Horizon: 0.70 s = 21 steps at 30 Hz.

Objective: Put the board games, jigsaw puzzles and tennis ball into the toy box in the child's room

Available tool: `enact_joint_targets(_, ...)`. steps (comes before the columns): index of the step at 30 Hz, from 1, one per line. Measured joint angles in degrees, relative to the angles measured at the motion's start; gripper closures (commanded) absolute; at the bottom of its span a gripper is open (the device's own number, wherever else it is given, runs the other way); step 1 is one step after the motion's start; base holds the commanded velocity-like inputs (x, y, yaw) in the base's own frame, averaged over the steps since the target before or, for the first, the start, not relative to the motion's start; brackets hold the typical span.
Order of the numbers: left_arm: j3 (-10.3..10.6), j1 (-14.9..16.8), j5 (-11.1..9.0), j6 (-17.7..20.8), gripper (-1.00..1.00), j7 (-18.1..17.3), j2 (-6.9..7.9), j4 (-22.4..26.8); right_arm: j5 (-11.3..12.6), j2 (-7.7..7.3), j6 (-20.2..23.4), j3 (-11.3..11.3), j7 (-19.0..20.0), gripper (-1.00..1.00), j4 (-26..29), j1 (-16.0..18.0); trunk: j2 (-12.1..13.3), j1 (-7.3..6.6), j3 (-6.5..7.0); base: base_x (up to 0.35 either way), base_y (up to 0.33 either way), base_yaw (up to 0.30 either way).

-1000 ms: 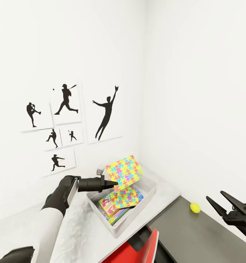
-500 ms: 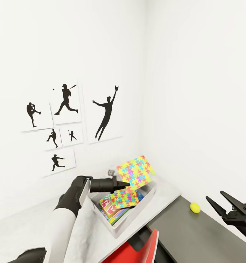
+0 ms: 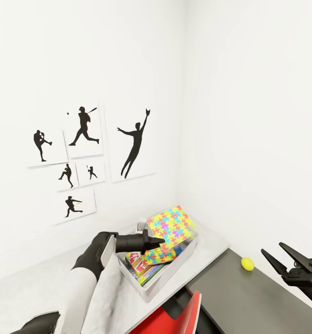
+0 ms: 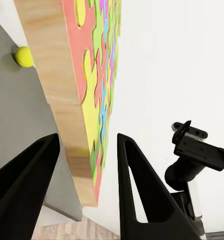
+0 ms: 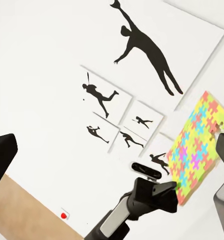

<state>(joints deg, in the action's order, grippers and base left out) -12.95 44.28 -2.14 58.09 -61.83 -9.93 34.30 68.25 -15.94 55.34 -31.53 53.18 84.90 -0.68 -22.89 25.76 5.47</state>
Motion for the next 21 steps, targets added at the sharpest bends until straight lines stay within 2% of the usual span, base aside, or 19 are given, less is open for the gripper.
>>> enact_joint_targets(3,-3.2,0.0,-0.2,0.0,1.0,1.9,0.0,-0.1,0.0,-0.03,0.0,0.0,0.0,-1.0,0.0,0.0,0.0,0.0,0.0,0.0,0.0,0.0)
enact_joint_targets(7,-4.9,0.0,-0.3,0.0,1.0,3.5,0.0,-0.2,0.0,-0.04,0.0,0.0,0.0,-1.0,0.0,0.0,0.0,0.0,0.0,0.0,0.0,0.0)
enact_joint_targets(17,-5.5,-0.1,-0.3,0.1,1.0,4.2,0.0,-0.2,0.0,0.03,0.0,0.0,-0.1,-1.0,0.0,0.0,0.0,0.0,0.0,0.0,0.0,0.0)
enact_joint_targets(21,-5.6,-0.1,-0.2,0.1,1.0,5.5,0.0,-0.2,0.0,0.03,0.0,0.0,-0.1,-1.0,0.0,0.0,0.0,0.0,0.0,0.0,0.0,0.0)
